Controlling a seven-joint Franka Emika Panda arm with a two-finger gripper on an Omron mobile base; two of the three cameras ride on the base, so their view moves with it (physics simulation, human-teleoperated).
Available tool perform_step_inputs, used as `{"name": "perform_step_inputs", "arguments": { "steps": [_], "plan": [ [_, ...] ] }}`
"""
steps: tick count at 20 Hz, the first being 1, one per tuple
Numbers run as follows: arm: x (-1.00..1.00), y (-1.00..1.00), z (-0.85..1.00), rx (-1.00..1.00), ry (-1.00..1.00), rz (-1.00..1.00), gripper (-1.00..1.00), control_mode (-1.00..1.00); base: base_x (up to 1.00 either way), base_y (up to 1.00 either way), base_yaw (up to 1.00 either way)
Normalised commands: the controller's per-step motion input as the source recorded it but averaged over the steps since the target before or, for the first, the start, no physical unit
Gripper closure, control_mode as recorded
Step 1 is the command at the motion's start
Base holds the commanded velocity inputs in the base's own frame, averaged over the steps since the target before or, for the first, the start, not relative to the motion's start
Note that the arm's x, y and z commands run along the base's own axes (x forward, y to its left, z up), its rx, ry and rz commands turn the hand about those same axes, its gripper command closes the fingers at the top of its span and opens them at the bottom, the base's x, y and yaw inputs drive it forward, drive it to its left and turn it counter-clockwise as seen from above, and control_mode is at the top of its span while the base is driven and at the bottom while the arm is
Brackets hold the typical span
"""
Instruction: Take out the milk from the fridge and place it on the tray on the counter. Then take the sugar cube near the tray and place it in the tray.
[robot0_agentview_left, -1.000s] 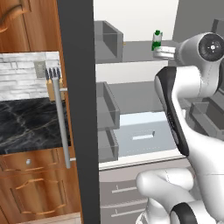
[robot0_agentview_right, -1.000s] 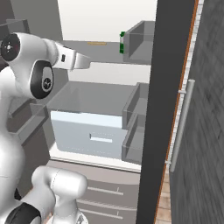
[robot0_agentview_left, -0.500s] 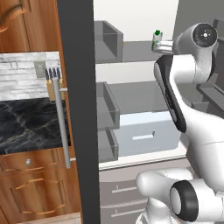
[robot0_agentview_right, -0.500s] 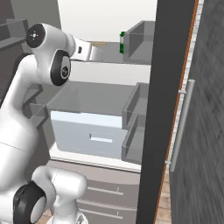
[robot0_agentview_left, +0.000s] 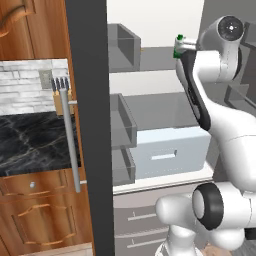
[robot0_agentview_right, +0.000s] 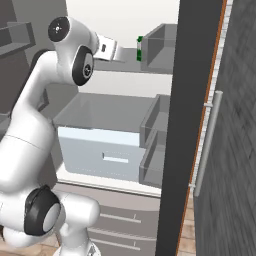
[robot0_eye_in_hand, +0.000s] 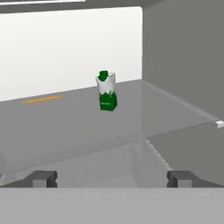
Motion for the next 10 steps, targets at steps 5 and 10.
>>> {"name": "perform_step_inputs", "arguments": {
  "steps": [5, 10],
  "plan": [
    [0.51, -0.21, 0.0, 0.02, 0.02, 0.0, -1.0, -1.0, 0.0, 0.0, 0.0],
    [0.5, -0.22, 0.0, 0.01, 0.0, 0.0, -1.0, -1.0, 0.0, 0.0, 0.0]
  ]
}}
